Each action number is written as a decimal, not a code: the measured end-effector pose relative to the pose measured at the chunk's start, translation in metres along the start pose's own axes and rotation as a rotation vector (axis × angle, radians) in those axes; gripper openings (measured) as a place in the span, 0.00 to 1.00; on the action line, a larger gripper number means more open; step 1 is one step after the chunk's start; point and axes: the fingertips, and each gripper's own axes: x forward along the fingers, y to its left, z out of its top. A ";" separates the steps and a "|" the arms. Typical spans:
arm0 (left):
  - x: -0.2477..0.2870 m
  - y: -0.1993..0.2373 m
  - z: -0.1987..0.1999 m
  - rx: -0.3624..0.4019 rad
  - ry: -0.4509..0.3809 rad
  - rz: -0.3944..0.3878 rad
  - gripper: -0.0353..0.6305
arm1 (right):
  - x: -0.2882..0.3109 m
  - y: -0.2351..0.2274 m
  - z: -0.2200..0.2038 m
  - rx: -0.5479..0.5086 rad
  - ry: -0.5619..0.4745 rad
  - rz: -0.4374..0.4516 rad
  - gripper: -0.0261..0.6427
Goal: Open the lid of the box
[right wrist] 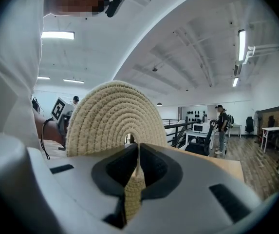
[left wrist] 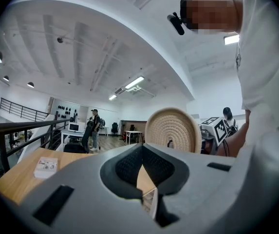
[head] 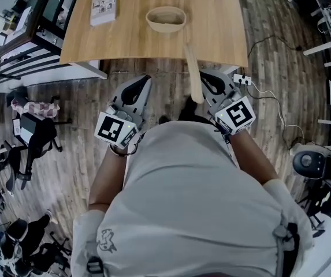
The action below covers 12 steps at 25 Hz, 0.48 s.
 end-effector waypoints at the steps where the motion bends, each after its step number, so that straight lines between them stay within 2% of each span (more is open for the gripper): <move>1: -0.002 -0.001 0.000 -0.002 -0.003 -0.002 0.06 | -0.002 0.003 0.001 0.001 -0.003 -0.003 0.07; 12: -0.005 -0.001 0.003 -0.002 -0.015 -0.028 0.06 | -0.010 0.012 0.008 0.010 -0.007 -0.013 0.07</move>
